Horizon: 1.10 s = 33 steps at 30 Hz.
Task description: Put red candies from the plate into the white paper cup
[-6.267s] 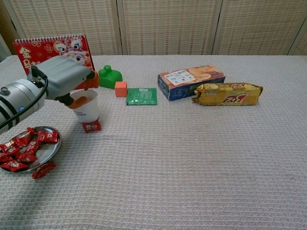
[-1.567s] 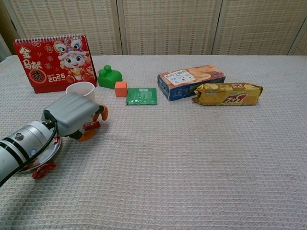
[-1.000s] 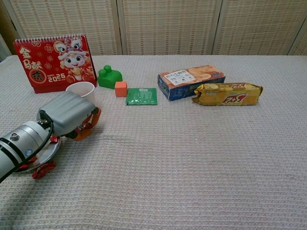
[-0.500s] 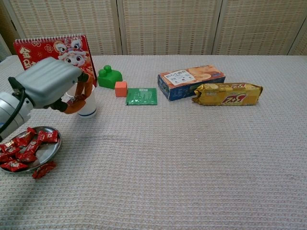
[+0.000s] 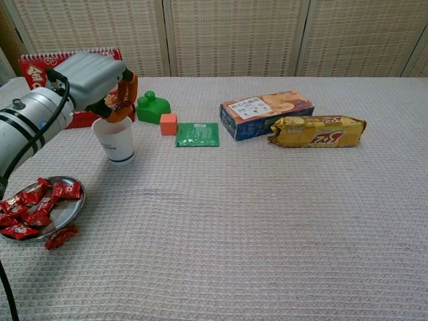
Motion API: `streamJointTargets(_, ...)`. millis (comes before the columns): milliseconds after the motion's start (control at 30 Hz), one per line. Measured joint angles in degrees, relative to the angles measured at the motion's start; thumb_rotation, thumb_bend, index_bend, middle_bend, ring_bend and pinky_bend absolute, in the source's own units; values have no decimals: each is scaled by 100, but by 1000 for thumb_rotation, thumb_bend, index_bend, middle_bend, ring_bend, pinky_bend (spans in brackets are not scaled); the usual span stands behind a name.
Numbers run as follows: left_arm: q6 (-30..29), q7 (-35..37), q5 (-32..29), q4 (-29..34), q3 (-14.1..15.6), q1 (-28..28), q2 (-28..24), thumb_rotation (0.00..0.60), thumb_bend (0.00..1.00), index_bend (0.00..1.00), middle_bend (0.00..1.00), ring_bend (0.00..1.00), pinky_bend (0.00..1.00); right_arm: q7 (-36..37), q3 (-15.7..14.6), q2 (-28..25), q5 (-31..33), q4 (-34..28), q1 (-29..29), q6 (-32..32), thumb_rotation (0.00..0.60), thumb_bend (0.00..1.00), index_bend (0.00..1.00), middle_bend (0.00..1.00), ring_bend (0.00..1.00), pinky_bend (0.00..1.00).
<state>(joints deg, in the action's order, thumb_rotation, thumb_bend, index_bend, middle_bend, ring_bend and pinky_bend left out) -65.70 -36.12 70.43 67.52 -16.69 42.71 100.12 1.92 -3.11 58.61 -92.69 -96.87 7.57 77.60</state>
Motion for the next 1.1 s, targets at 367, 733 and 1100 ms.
streamJointTargets(367,178,-208,-265,150,197,-56,-131,600,413,265,304,855,1000,-47,-15,16,-34,-23,2,-4,600,62,0,0,0,79)
streamJointTargets(733,-576,531,502,1553,838,-714,-939,600,407,220,267,855,1000,-29,-43,5,-97,-25,3,-2,600,62,0,0,0,80)
streamJointTargets(1100,-1718,1594,1862,1777,2354,-2135,-1605,600,404,261,348,855,1000,-63,-111,9,-242,-46,-16,43,600,62,0,0,0,79)
